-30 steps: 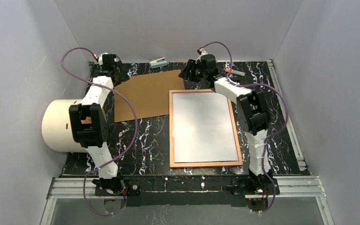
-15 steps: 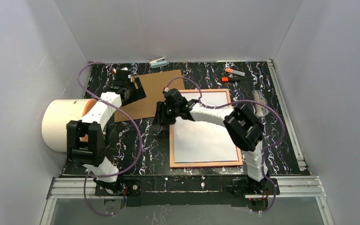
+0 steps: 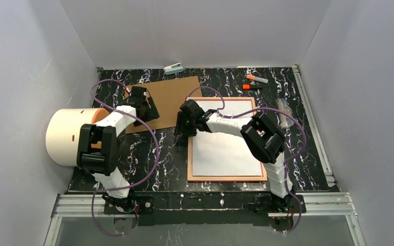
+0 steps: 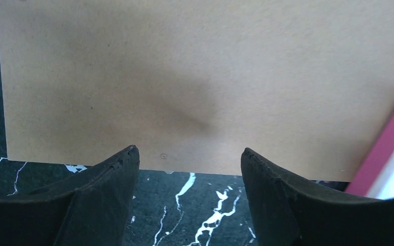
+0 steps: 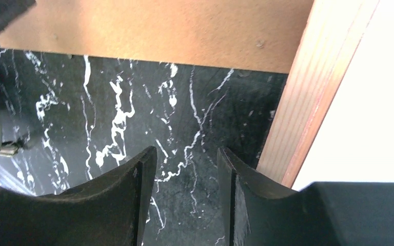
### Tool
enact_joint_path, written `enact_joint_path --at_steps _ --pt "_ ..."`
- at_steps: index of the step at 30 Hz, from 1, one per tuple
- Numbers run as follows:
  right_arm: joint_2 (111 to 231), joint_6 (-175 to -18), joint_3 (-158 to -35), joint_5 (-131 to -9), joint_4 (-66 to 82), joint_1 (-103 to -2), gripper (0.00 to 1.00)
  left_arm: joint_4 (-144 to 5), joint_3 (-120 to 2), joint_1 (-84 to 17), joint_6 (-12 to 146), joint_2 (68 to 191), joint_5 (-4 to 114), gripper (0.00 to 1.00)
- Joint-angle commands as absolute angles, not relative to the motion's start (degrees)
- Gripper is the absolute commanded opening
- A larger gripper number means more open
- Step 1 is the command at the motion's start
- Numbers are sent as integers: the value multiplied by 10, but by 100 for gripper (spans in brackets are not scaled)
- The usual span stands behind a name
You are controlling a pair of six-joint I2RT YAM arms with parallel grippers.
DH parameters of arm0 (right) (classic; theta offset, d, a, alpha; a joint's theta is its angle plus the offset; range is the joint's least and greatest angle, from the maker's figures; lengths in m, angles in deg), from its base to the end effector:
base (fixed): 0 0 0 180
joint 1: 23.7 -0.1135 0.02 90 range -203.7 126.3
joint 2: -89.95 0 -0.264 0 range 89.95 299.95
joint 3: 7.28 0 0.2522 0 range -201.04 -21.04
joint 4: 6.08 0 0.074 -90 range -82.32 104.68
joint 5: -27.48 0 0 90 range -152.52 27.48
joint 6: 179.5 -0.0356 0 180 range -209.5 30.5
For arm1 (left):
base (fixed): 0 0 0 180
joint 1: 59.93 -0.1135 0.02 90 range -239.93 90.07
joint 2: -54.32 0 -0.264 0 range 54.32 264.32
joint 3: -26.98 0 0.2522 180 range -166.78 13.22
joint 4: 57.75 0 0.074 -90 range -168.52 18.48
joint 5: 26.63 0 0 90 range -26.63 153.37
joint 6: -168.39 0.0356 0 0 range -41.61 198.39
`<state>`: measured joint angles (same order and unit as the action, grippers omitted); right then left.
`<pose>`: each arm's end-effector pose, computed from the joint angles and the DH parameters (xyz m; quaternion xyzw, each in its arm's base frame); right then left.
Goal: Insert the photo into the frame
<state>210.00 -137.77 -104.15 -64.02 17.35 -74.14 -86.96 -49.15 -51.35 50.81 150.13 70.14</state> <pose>0.2918 0.3547 0.1631 -0.0224 0.9288 0.2884 0.2315 0.3527 -0.0490 0.2088 -0.1747 0.9185 -0.0562 0.3503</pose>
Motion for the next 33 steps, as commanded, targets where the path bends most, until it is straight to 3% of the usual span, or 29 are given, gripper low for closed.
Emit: enact_joint_path --at_steps 1,2,4,22,33 --pt "2090 -1354 -1025 -538 252 -734 56 -865 -480 -516 506 1513 737 70" --pt "2084 -1349 -1018 -533 255 -733 60 -868 -481 -516 506 1516 740 70" --pt "2072 -1336 -1009 -524 264 -730 54 -870 -481 -516 505 1519 746 70" --pt "2020 -1262 -967 -561 303 -669 54 -895 -495 -516 514 1519 769 70" --pt "2021 -1249 -978 -575 287 -639 61 -901 -517 -516 520 1518 773 71"
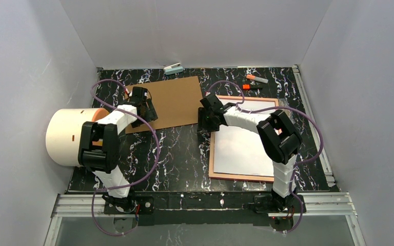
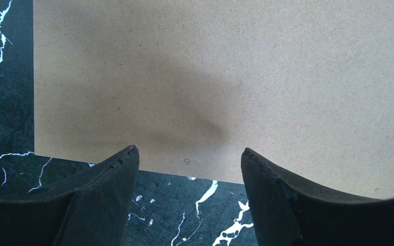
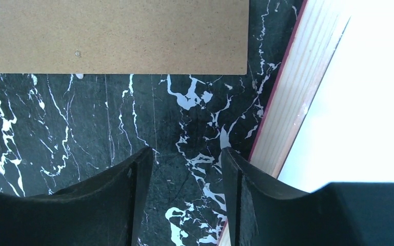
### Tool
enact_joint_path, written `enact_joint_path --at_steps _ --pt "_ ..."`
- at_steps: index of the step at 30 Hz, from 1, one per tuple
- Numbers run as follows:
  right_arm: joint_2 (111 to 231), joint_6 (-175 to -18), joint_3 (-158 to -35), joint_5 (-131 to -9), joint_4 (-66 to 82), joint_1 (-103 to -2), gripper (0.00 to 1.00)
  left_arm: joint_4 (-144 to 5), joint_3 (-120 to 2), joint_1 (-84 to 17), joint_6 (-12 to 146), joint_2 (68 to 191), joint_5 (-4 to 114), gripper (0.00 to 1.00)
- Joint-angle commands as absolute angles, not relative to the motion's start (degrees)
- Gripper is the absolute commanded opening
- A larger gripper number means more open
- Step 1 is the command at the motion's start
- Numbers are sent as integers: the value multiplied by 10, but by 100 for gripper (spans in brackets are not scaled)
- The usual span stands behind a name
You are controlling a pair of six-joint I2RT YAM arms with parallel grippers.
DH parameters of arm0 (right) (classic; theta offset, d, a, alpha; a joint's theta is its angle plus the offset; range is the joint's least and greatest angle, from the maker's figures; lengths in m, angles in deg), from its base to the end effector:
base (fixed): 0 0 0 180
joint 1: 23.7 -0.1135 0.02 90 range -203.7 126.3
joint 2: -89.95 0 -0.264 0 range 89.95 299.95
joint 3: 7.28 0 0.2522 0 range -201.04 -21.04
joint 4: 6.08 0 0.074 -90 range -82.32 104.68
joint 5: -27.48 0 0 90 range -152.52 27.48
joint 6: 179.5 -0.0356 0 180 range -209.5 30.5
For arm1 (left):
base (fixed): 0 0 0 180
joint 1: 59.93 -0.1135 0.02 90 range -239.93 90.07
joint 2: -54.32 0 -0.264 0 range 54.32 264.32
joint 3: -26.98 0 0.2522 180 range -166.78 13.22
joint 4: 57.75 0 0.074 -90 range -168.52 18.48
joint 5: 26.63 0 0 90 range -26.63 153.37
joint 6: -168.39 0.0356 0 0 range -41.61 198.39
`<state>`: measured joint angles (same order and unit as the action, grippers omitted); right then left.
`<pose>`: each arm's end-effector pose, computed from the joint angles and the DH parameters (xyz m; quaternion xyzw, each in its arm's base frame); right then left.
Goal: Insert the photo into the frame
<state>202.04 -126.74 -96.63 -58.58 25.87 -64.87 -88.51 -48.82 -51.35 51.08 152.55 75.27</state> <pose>0.3141 0.2715 0.1713 -0.0222 0.9521 0.1662 0.2556 0.3532 -0.0459 0.1914 -0.1859 0.9258 -0.0032 0.3291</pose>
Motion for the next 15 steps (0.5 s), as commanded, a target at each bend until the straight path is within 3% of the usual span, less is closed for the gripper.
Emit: enact_joint_path --at_steps 1,4,10,15 --pt "2024 -1250 -986 -577 285 -637 62 -903 -521 -516 520 1518 775 71" --pt "2026 -1253 -1010 -572 269 -627 65 -912 -538 -516 523 1513 785 75" --pt "2063 -1254 -1079 -550 231 -604 71 -935 -583 -516 515 1523 878 98" --pt "2128 -1245 -1152 -536 225 -600 76 -979 -642 -517 487 1582 952 98"
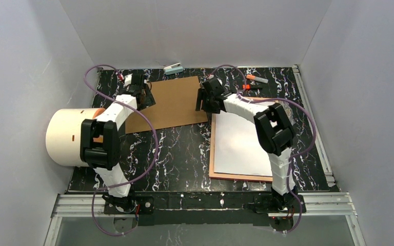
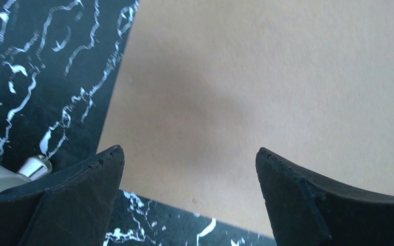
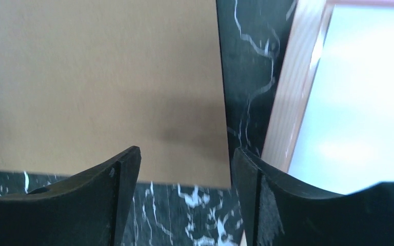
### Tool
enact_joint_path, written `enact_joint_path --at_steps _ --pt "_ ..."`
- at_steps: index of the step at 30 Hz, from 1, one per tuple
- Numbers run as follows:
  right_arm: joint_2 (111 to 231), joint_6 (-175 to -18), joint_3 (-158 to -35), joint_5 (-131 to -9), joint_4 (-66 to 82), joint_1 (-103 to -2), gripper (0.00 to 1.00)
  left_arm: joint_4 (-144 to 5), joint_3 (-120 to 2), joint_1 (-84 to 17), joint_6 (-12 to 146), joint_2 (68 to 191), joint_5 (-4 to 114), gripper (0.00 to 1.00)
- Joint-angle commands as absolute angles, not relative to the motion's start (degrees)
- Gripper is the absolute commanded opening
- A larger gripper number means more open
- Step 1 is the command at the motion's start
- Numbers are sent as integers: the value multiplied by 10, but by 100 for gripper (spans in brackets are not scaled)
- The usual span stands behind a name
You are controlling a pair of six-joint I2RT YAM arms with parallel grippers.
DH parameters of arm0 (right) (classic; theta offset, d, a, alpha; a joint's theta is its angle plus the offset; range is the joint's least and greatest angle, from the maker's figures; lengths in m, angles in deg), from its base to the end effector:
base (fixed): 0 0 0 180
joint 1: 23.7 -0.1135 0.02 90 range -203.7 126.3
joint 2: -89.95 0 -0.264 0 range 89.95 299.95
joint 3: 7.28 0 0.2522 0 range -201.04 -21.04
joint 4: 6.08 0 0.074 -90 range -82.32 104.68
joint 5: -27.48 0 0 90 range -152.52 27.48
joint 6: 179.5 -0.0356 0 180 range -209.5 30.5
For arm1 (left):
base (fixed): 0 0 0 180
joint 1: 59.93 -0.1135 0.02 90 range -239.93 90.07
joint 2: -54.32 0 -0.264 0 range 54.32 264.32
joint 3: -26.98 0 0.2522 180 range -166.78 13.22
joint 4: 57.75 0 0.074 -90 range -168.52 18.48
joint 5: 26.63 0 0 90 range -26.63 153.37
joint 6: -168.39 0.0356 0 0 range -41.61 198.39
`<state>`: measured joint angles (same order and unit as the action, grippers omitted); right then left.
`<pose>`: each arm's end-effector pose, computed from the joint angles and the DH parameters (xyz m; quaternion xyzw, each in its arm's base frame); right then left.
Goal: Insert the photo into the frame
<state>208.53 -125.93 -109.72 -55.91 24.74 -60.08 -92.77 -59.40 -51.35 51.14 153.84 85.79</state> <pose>0.3753 0.2714 0.1953 0.0216 0.9287 0.1742 0.3266 0.3783 -0.0434 0.2369 -0.2171 0.8929 0.0650 0.3891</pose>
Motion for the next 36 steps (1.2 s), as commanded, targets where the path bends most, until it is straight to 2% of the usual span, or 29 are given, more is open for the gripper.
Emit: enact_joint_path --at_steps 1,5,12,15,20,29,36 --pt "2140 -1245 -1165 -530 224 -599 78 -992 -655 -519 475 1602 969 98" --pt "2177 -1244 -1202 -511 219 -595 85 -1018 -682 -529 437 1642 1005 98" --pt "2206 -1244 -1237 -467 232 -593 86 -1034 -667 -538 415 1668 1061 98" --pt "2209 -1246 -1235 -449 235 -593 86 -1028 -651 -546 417 1671 1051 98" --pt "2214 -1248 -1236 -449 235 -592 87 -981 -607 -573 425 1660 959 99" --pt "2212 -1308 -1206 -615 231 -589 85 -949 -585 -584 427 1669 821 98" --pt "2189 -1349 -1170 -749 162 -589 75 -947 -584 -585 414 1697 771 98"
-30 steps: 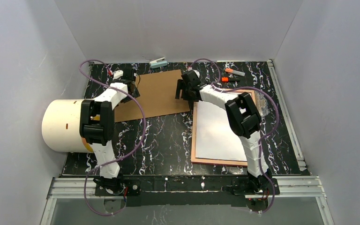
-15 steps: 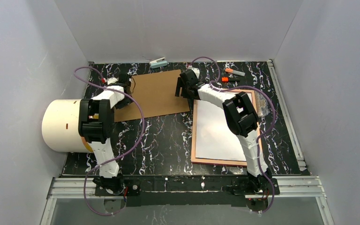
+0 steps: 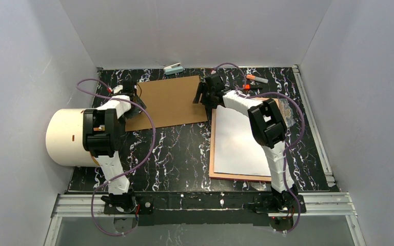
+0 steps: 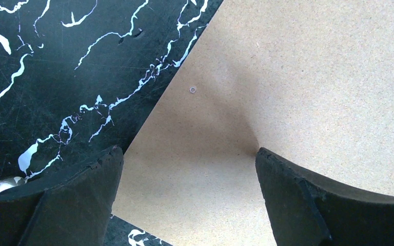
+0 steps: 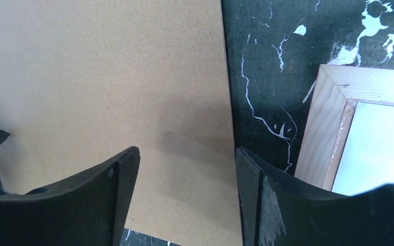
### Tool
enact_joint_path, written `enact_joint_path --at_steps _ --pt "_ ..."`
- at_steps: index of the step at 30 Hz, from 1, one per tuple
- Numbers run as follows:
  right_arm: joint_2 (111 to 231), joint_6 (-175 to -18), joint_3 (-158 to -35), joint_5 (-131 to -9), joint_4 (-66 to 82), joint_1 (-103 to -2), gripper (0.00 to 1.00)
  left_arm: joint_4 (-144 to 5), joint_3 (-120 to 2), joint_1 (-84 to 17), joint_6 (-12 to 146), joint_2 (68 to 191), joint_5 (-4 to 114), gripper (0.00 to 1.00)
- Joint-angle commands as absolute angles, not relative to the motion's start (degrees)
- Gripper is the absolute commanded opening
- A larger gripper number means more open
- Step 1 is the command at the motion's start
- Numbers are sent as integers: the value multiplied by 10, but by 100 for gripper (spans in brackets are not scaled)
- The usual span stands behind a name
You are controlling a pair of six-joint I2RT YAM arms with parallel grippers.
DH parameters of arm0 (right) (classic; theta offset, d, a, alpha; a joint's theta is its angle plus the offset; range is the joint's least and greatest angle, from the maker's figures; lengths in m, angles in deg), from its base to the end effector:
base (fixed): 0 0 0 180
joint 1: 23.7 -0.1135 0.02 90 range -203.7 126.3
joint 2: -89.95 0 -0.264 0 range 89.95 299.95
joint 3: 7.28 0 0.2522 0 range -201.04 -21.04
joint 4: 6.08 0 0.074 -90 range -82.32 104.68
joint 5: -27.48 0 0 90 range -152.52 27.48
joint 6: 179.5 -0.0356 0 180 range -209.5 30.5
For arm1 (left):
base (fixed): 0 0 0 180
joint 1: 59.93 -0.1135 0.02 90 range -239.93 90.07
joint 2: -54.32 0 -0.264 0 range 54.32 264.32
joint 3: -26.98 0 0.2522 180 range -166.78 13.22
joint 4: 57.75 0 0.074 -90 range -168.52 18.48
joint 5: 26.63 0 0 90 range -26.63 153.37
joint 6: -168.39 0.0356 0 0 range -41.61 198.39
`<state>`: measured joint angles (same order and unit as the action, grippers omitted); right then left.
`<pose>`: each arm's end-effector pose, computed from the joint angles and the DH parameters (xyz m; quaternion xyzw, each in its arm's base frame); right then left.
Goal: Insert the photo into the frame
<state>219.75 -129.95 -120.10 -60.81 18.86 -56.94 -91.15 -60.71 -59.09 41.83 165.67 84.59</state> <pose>0.4286 0.2796 0.1695 0.0635 0.9110 0.2334 0.3341 0.4055 0.0069 0.1682 -0.3388 0.8811 0.0779 0.3206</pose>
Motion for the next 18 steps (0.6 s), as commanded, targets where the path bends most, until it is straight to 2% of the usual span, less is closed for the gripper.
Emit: enact_joint_path --at_steps 1,5,8,18 --pt "2176 -1352 -1159 -761 144 -588 73 -945 -580 -584 414 1696 766 97" --pt "2117 -1351 -1109 -771 52 -587 63 -938 -567 -584 416 1687 758 96" --pt "2075 -1336 -1073 -760 -6 -587 59 -935 -559 -584 416 1678 752 95" --pt "2003 -1314 -1038 -775 -39 -588 55 -920 -524 -584 417 1652 714 92"
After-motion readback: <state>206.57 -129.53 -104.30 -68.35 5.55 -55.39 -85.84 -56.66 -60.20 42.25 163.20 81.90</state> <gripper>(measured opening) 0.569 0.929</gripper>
